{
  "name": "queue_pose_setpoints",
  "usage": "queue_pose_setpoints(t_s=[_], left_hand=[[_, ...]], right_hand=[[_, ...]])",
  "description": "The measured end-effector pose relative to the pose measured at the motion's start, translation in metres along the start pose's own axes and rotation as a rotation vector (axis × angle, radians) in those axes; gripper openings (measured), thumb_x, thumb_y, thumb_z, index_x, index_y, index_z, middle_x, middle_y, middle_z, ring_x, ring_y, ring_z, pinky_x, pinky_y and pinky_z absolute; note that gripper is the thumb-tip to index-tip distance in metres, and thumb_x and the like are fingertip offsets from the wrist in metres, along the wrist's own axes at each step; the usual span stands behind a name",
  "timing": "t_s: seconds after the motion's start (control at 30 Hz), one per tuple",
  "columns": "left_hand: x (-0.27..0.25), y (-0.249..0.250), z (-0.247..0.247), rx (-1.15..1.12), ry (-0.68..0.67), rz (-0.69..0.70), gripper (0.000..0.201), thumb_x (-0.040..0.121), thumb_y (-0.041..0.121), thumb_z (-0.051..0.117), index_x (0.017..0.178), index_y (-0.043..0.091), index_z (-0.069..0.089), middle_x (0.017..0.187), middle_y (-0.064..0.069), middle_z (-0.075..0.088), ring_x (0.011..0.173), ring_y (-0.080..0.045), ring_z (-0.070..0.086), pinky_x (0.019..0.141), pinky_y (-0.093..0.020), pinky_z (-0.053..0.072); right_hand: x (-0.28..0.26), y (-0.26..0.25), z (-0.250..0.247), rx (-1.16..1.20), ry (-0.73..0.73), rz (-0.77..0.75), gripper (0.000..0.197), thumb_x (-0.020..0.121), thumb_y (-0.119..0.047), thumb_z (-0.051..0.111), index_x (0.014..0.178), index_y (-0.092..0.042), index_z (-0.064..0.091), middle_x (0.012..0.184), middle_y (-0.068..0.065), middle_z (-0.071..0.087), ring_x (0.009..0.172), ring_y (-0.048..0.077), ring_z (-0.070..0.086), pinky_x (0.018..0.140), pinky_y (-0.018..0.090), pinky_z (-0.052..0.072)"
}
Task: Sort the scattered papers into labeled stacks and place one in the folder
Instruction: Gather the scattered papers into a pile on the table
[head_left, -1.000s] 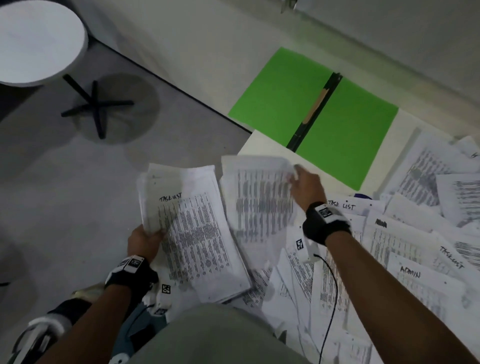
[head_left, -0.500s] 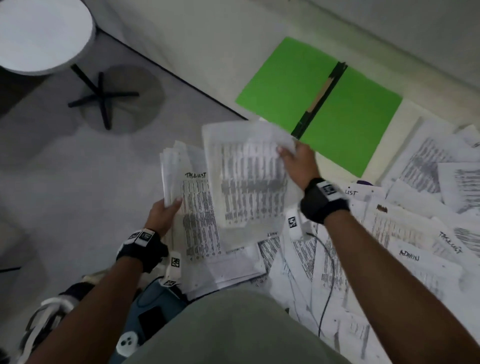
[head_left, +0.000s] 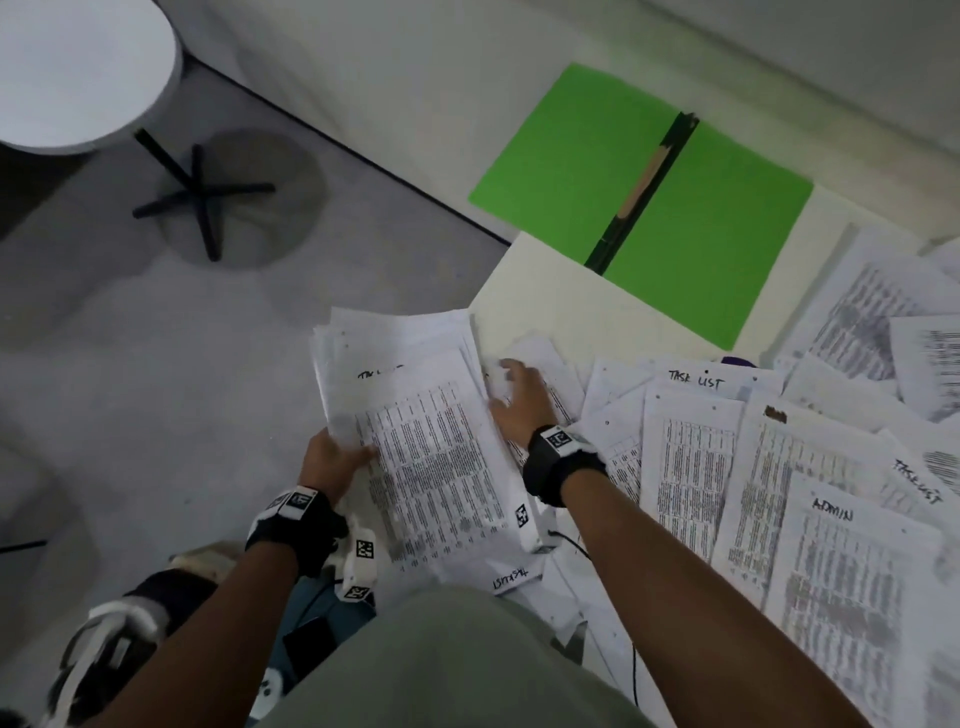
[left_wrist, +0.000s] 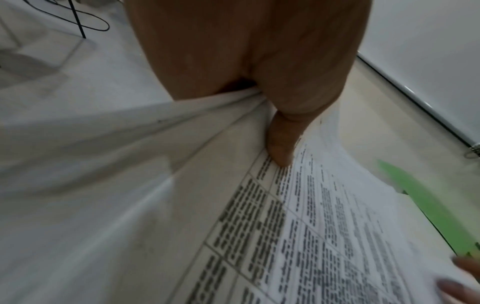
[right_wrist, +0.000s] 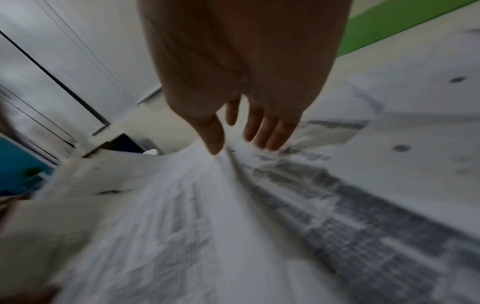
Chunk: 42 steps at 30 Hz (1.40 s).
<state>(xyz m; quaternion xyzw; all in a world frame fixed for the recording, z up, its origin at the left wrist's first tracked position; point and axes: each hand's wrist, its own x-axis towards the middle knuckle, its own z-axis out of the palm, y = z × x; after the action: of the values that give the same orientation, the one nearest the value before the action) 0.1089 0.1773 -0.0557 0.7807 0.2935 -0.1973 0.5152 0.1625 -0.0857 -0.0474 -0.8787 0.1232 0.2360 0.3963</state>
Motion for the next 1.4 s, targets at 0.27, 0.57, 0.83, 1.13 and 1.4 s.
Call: queue_pose_setpoints(t_s=[0.27, 0.57, 0.83, 1.13, 1.4], left_hand=[[0.012, -0.013, -0.020, -0.027, 0.036, -0.018, 0.031, 0.070, 0.005, 0.074, 0.100, 0.009, 0.065, 0.097, -0.020, 0.069, 0.090, -0.037, 0.067, 0.083, -0.056, 0.054], [0.017, -0.012, -0.030, -0.036, 0.096, -0.037, 0.034, 0.076, -0.005, 0.070, 0.109, -0.006, 0.062, 0.100, -0.023, 0.067, 0.087, -0.034, 0.065, 0.082, -0.049, 0.053], [0.040, -0.014, -0.059, 0.020, 0.234, -0.019, 0.039, 0.068, 0.021, 0.079, 0.103, 0.010, 0.066, 0.099, -0.021, 0.069, 0.092, -0.037, 0.067, 0.082, -0.057, 0.054], [0.041, 0.055, -0.044, 0.272, 0.253, 0.201, 0.028, 0.083, 0.005, 0.066, 0.110, -0.001, 0.062, 0.095, -0.019, 0.065, 0.084, -0.031, 0.058, 0.074, -0.036, 0.044], [0.037, 0.081, 0.019, 0.351, -0.158, 0.294, 0.018, 0.076, 0.003, 0.073, 0.088, 0.006, 0.061, 0.084, -0.015, 0.063, 0.079, -0.022, 0.054, 0.072, -0.036, 0.045]], right_hand=[[0.009, 0.044, -0.042, -0.516, 0.099, 0.173, 0.130, 0.049, -0.049, 0.091, 0.148, -0.014, 0.014, 0.144, 0.017, 0.023, 0.129, 0.036, 0.029, 0.098, 0.049, 0.045], [0.003, 0.031, -0.052, -0.409, -0.003, 0.190, 0.083, 0.064, -0.036, 0.087, 0.132, -0.010, 0.047, 0.123, 0.012, 0.062, 0.116, 0.029, 0.056, 0.095, 0.036, 0.043], [-0.010, 0.028, -0.126, 0.028, 0.075, -0.021, 0.036, 0.073, -0.031, 0.082, 0.095, -0.009, 0.065, 0.094, 0.002, 0.066, 0.096, 0.021, 0.062, 0.094, 0.038, 0.048], [-0.068, -0.020, -0.243, 0.566, 0.496, -0.301, 0.055, 0.070, -0.010, 0.084, 0.118, 0.004, 0.061, 0.108, -0.005, 0.073, 0.101, 0.014, 0.070, 0.087, 0.029, 0.056], [-0.068, -0.013, -0.264, 0.618, 0.437, -0.303, 0.061, 0.065, -0.017, 0.085, 0.117, 0.003, 0.062, 0.104, -0.007, 0.074, 0.100, 0.013, 0.070, 0.091, 0.033, 0.055]])
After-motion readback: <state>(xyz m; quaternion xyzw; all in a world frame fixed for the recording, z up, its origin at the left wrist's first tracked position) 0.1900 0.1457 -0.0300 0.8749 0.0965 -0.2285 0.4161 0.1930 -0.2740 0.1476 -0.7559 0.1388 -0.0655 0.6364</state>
